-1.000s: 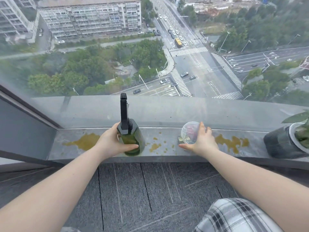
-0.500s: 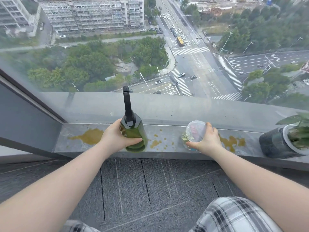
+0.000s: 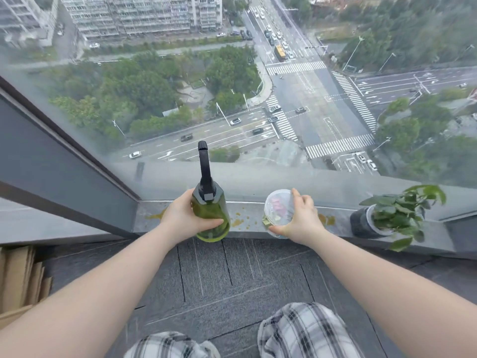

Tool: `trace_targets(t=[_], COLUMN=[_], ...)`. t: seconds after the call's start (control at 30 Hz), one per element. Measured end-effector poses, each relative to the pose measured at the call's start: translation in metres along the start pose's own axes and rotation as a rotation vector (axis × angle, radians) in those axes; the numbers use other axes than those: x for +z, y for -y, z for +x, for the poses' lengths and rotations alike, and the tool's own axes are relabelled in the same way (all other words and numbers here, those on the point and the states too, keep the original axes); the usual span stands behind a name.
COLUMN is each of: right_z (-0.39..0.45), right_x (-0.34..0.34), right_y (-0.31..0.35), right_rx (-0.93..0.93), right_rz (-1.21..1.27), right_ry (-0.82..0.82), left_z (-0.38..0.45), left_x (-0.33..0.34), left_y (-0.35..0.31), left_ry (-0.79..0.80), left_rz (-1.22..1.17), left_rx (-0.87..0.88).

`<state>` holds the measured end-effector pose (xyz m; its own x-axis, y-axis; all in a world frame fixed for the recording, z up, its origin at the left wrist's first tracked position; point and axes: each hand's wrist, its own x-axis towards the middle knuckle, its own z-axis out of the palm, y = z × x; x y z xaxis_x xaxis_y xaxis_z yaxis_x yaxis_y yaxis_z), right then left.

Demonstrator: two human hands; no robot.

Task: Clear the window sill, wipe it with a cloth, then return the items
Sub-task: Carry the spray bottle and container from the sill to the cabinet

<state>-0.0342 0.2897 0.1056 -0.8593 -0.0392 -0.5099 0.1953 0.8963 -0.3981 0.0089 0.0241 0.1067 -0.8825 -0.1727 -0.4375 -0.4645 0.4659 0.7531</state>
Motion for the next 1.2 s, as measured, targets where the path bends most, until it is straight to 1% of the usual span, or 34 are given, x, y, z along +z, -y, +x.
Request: trace_targets(t=[0.23, 0.4, 0.5, 0.63, 0.77, 0.93, 1.1, 1.2], right_z=[-0.100, -0.174, -0.208, -0.245, -0.281, -0.335, -0.395, -0.437], right_x=[-0.112, -0.179, -0.211, -0.244, -0.269, -0.290, -0.276, -0.254], right_y=[0.072, 0.121, 0.147, 0.183, 0.212, 0.239, 0.255, 0.275], right_rx=[-0.045, -0.116, -0.178, -0.276, -0.405, -0.578, -0.734, -0.845], right_rz=[-0.046, -0.090, -0.119, -0.166, -0.202, -0.264, -0.315, -0.378], right_ry=[0.026, 0.033, -0.001, -0.062, -0.103, -0.120, -0.089, -0.021], left_z=[-0.087, -0.152, -0.188, -0.238, -0.305, -0.414, -0.528, -0.603], left_x=[-0.097, -0.158, -0.191, -0.225, -0.250, -0.265, -0.264, -0.256], left_y=[-0.103, -0.164, -0.192, -0.219, -0.237, -0.242, -0.210, -0.190], left_ry=[-0.024, 0.001, 0.000, -0.055, -0.181, -0.413, -0.555, -0.665], left_rz=[0.064, 0.056, 0.045, -0.022, -0.100, -0.145, -0.147, -0.189], left_rx=[0.013, 0.018, 0.024, 0.060, 0.099, 0.026, -0.091, -0.161])
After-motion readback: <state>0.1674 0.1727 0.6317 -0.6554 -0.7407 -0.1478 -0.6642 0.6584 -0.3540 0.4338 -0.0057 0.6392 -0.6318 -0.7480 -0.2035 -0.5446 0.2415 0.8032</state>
